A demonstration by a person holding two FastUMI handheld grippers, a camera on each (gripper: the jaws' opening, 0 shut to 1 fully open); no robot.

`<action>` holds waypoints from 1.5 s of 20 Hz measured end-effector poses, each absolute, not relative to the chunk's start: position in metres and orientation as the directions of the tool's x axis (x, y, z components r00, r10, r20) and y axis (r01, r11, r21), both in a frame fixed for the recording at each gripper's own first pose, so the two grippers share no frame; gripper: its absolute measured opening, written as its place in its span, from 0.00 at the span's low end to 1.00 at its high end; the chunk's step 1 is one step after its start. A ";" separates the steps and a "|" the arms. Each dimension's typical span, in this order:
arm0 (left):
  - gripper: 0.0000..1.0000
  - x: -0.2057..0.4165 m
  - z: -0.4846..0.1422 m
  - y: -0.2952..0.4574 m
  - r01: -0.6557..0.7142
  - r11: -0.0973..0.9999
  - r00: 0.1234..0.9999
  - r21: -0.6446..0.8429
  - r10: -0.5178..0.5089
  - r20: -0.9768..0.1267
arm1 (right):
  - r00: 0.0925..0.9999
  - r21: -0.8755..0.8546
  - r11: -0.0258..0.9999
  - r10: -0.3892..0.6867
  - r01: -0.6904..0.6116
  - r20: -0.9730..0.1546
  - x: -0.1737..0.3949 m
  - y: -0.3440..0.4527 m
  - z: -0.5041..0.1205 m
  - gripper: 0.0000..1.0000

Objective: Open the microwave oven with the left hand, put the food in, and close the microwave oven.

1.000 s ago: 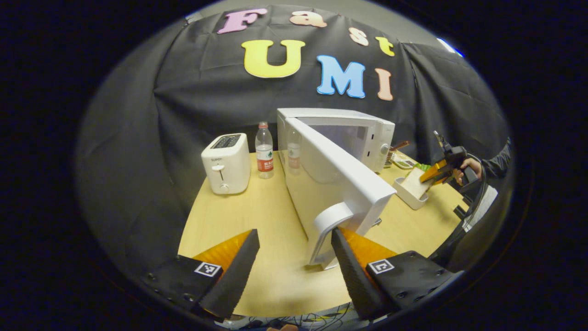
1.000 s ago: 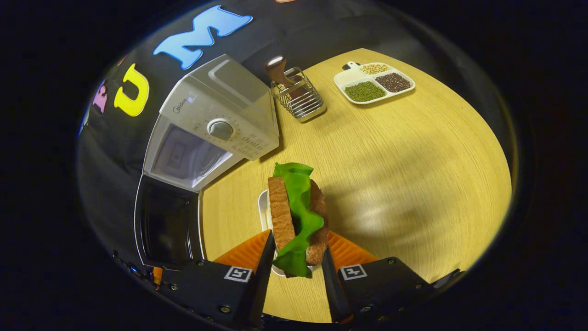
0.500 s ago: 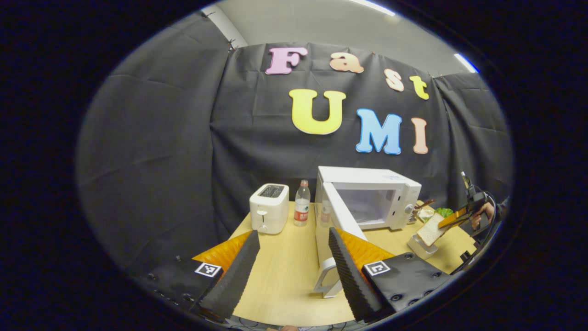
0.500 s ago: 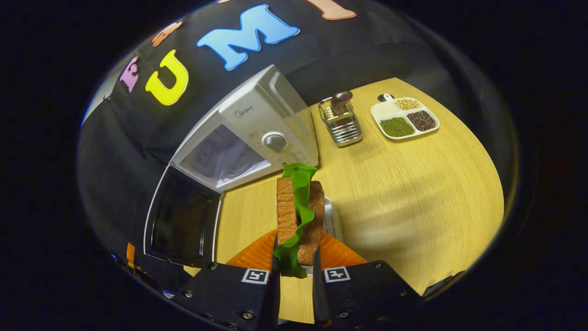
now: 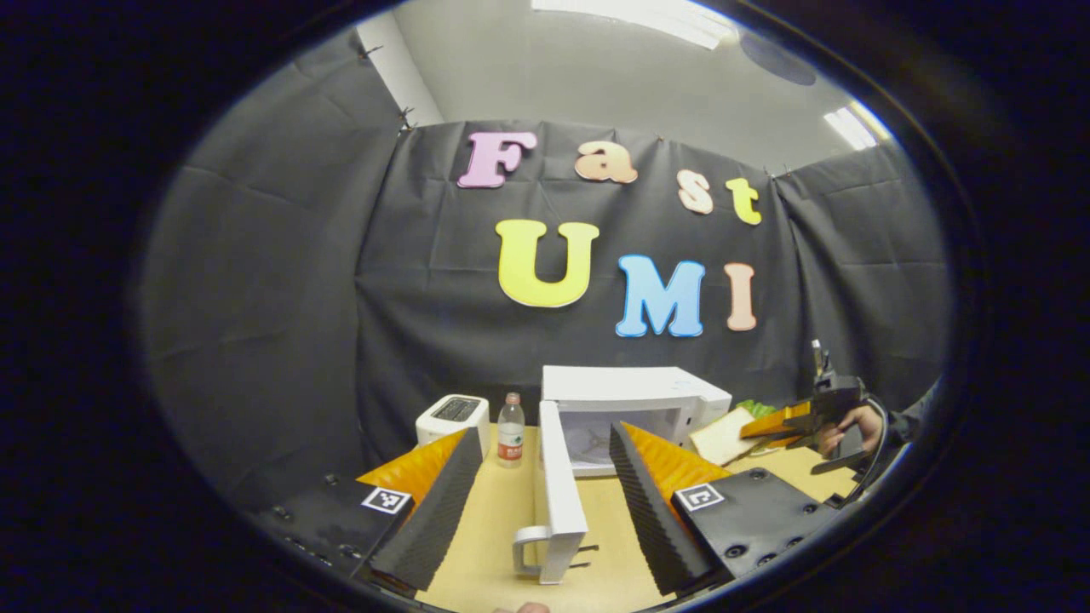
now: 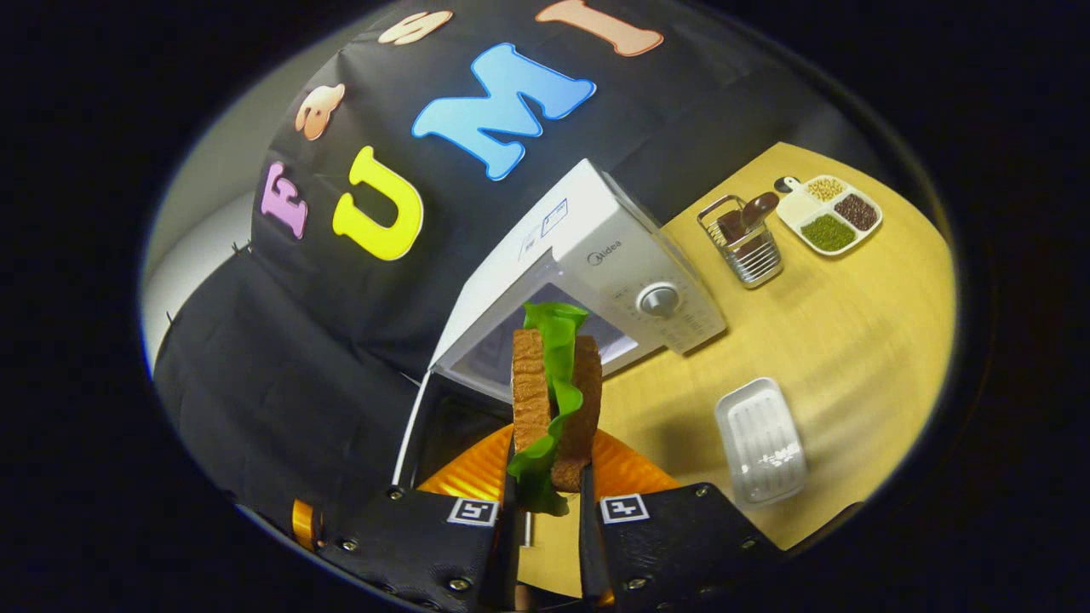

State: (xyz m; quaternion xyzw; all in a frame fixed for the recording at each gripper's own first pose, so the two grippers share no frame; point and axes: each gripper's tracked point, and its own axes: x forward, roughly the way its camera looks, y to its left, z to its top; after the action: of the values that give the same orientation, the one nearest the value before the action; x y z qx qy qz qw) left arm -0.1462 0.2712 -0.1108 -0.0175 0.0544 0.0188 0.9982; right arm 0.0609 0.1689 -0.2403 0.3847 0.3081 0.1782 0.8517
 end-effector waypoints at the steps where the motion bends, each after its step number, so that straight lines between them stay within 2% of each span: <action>1: 0.94 -0.150 -0.104 0.269 -0.034 0.999 0.995 -0.032 0.031 -0.096 | 0.754 0.787 0.615 0.539 -0.046 -0.377 0.068 0.177 -0.240 0.29; 5: 0.97 -0.161 -0.075 0.261 -0.063 0.998 0.996 -0.011 0.063 -0.061 | 0.781 0.852 0.523 0.521 0.027 -0.344 0.093 0.210 -0.248 0.29; 9: 0.94 -0.167 -0.050 0.248 -0.070 0.998 0.997 0.002 0.070 -0.030 | 0.796 0.893 0.434 0.498 0.115 -0.344 0.129 0.244 -0.271 0.29; 14: 0.94 -0.161 -0.021 0.253 -0.079 0.996 0.997 0.039 0.080 -0.018 | 0.839 0.931 0.314 0.441 0.188 -0.318 0.179 0.276 -0.293 0.29; 16: 0.94 -0.153 -0.013 0.262 -0.093 0.996 0.996 -0.002 0.093 0.002 | 0.868 0.940 0.269 0.390 0.211 -0.307 0.202 0.286 -0.305 0.29; 20: 0.96 -0.141 -0.035 0.269 -0.100 0.995 0.994 -0.011 0.100 -0.045 | 0.915 0.940 0.161 0.230 0.301 -0.333 0.236 0.296 -0.333 0.29; 25: 0.94 -0.145 -0.054 0.285 -0.119 0.993 0.987 0.007 0.119 -0.111 | 0.926 0.929 0.100 0.091 0.357 -0.365 0.273 0.309 -0.349 0.29; 29: 0.96 -0.151 -0.061 0.298 -0.151 0.989 0.980 -0.005 0.149 -0.132 | 0.920 0.921 0.093 0.071 0.379 -0.386 0.295 0.324 -0.358 0.29; 30: 0.94 -0.152 -0.062 0.300 -0.157 0.988 0.979 -0.007 0.154 -0.136 | 0.920 0.920 0.100 0.067 0.378 -0.386 0.298 0.325 -0.359 0.33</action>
State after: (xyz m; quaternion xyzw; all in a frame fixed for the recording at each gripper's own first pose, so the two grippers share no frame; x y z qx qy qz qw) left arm -0.1520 0.3003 -0.0623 -0.0090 0.0679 0.0781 0.9946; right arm 0.2980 0.3247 -0.3591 0.6620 0.1680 -0.1079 0.7224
